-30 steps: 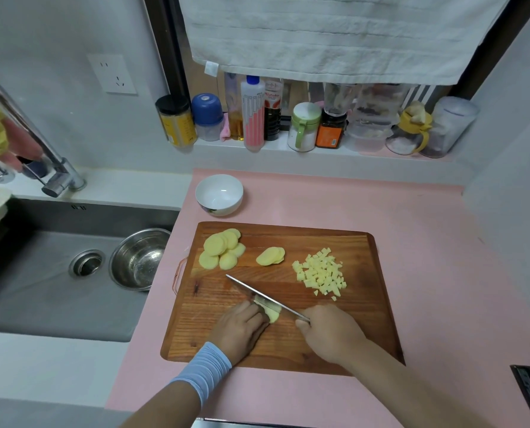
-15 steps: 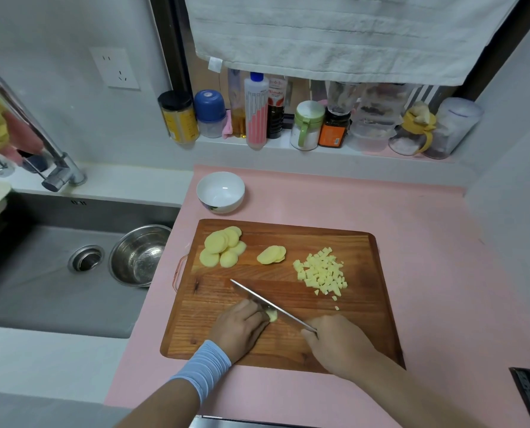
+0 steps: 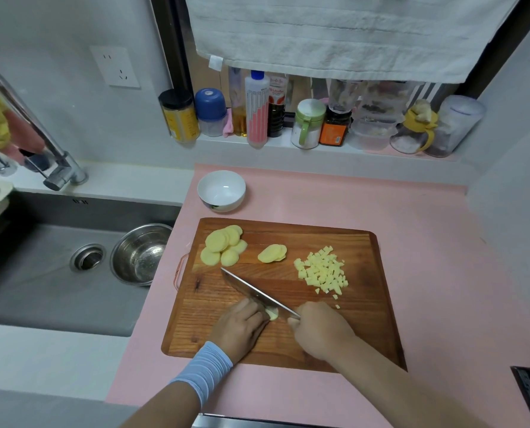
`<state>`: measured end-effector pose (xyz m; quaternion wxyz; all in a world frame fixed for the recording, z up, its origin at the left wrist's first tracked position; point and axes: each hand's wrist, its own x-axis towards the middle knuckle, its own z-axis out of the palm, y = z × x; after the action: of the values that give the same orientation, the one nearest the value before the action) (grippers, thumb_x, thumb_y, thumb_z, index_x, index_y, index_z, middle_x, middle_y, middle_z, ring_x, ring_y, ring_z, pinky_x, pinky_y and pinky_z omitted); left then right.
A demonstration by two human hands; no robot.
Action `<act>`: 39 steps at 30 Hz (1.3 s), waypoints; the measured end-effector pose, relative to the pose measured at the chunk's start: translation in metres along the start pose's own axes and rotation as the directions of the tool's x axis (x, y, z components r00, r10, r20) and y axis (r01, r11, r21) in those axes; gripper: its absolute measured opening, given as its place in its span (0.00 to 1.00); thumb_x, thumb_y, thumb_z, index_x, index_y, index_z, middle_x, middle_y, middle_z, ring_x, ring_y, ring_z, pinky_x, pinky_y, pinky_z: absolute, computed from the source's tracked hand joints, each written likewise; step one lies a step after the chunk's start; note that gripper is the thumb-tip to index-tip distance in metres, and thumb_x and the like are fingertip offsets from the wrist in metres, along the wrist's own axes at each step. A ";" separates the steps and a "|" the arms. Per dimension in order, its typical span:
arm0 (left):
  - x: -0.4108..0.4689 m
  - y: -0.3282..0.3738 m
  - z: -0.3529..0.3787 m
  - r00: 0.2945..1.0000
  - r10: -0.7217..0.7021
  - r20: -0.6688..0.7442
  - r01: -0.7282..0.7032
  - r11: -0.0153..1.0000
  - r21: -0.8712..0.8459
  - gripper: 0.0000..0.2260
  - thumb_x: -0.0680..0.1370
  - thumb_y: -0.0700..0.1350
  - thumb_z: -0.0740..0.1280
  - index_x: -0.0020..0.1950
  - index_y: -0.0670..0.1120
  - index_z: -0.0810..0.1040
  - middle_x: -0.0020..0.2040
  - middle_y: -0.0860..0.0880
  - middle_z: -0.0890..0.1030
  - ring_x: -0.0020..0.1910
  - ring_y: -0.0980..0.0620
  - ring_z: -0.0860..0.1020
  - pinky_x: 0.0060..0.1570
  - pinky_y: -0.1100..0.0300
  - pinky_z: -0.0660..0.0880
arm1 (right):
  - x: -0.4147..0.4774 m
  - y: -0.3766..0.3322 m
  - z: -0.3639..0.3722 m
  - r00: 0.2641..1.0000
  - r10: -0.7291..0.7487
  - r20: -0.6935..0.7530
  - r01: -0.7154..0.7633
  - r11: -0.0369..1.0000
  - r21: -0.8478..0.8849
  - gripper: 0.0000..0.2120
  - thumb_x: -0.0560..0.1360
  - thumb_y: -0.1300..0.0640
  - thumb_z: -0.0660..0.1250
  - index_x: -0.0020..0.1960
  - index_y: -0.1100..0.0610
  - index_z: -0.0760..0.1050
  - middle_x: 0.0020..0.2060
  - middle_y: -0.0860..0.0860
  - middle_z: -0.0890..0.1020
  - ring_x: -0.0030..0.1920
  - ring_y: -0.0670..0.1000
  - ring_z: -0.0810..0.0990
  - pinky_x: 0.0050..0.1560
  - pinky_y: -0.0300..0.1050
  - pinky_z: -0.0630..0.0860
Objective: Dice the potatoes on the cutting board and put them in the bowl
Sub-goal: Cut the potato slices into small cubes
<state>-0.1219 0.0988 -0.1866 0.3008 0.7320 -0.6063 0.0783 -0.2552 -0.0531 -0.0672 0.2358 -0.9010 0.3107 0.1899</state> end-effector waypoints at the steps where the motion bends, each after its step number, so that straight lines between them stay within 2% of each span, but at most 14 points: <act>1: 0.000 0.001 0.000 1.000 0.001 -0.008 -0.001 1.000 0.011 0.10 0.83 0.46 0.64 0.45 0.46 0.80 0.44 0.50 0.78 0.43 0.50 0.75 0.41 0.58 0.74 | -0.001 0.000 0.001 1.000 -0.010 0.000 0.010 1.000 -0.001 0.14 0.82 0.48 0.61 0.40 0.51 0.72 0.34 0.46 0.74 0.37 0.50 0.75 0.40 0.43 0.71; 7: -0.002 -0.001 0.004 0.999 -0.033 -0.022 0.033 0.999 -0.007 0.06 0.80 0.44 0.68 0.44 0.45 0.79 0.44 0.50 0.78 0.42 0.50 0.75 0.39 0.55 0.76 | -0.009 -0.002 -0.005 0.997 -0.075 -0.018 0.074 0.997 -0.023 0.14 0.83 0.45 0.59 0.41 0.50 0.72 0.37 0.46 0.76 0.39 0.51 0.75 0.41 0.44 0.70; 12: -0.004 -0.003 0.006 0.998 -0.048 -0.040 0.047 0.998 -0.032 0.04 0.79 0.43 0.70 0.46 0.46 0.82 0.44 0.51 0.78 0.42 0.50 0.76 0.37 0.54 0.77 | -0.022 0.002 -0.007 0.997 -0.075 -0.021 0.075 0.997 0.001 0.19 0.83 0.47 0.58 0.34 0.50 0.66 0.32 0.46 0.74 0.34 0.47 0.73 0.32 0.43 0.65; 16: -0.004 -0.002 0.005 0.998 -0.048 -0.036 0.047 0.998 -0.041 0.05 0.80 0.44 0.70 0.46 0.45 0.82 0.44 0.51 0.79 0.42 0.50 0.77 0.38 0.55 0.77 | -0.027 0.010 -0.005 0.998 -0.062 -0.013 0.062 0.998 0.002 0.20 0.83 0.47 0.59 0.33 0.51 0.67 0.32 0.47 0.76 0.34 0.47 0.74 0.31 0.41 0.66; 24: -0.003 -0.002 0.003 0.997 -0.066 -0.037 0.064 0.995 -0.072 0.05 0.80 0.44 0.70 0.46 0.45 0.83 0.43 0.51 0.79 0.43 0.51 0.77 0.40 0.56 0.77 | -0.018 0.005 0.004 1.000 -0.019 0.025 0.017 0.998 0.062 0.20 0.82 0.49 0.61 0.32 0.50 0.66 0.31 0.46 0.76 0.32 0.47 0.74 0.32 0.43 0.67; 29: -0.001 0.000 0.000 0.997 -0.064 -0.051 0.059 0.994 -0.087 0.05 0.80 0.44 0.70 0.45 0.45 0.83 0.44 0.51 0.79 0.43 0.51 0.77 0.42 0.59 0.77 | 0.001 -0.009 0.006 0.999 0.007 0.038 -0.009 0.998 0.070 0.17 0.81 0.49 0.62 0.34 0.51 0.69 0.35 0.47 0.77 0.35 0.48 0.75 0.34 0.42 0.68; 33: -0.001 0.001 -0.001 0.997 -0.054 -0.052 0.049 0.994 -0.094 0.04 0.79 0.43 0.70 0.46 0.45 0.83 0.45 0.51 0.80 0.43 0.51 0.77 0.44 0.60 0.77 | 0.009 -0.007 0.002 0.998 0.034 0.047 -0.039 0.995 0.097 0.17 0.80 0.49 0.63 0.34 0.52 0.69 0.34 0.48 0.77 0.34 0.48 0.74 0.30 0.42 0.64; 39: 0.000 0.001 -0.004 0.998 -0.068 0.001 0.068 0.990 -0.124 0.04 0.79 0.43 0.68 0.47 0.45 0.82 0.46 0.51 0.80 0.45 0.51 0.78 0.46 0.59 0.77 | 0.004 -0.003 -0.003 0.998 -0.037 0.054 0.030 0.991 0.134 0.20 0.80 0.46 0.62 0.32 0.52 0.66 0.31 0.47 0.75 0.34 0.50 0.74 0.34 0.46 0.67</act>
<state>-0.1220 0.1008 -0.1826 0.3490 0.7322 -0.5840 0.0315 -0.2499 -0.0546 -0.0660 0.3071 -0.8827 0.3007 0.1902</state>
